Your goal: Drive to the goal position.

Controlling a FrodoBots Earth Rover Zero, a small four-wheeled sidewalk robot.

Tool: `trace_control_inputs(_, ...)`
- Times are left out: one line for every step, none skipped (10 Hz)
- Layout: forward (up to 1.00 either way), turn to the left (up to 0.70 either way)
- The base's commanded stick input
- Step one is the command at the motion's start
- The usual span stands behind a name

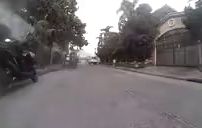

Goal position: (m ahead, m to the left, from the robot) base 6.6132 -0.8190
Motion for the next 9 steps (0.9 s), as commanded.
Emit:
trace_control_inputs(1.00, -0.16)
trace_control_inputs(1.00, 0.00)
trace_control_inputs(1.00, 0.00)
trace_control_inputs(1.00, 0.00)
trace_control_inputs(1.00, 0.00)
trace_control_inputs(1.00, 0.00)
trace_control_inputs(1.00, 0.00)
trace_control_inputs(1.00, 0.00)
trace_control_inputs(1.00, 0.00)
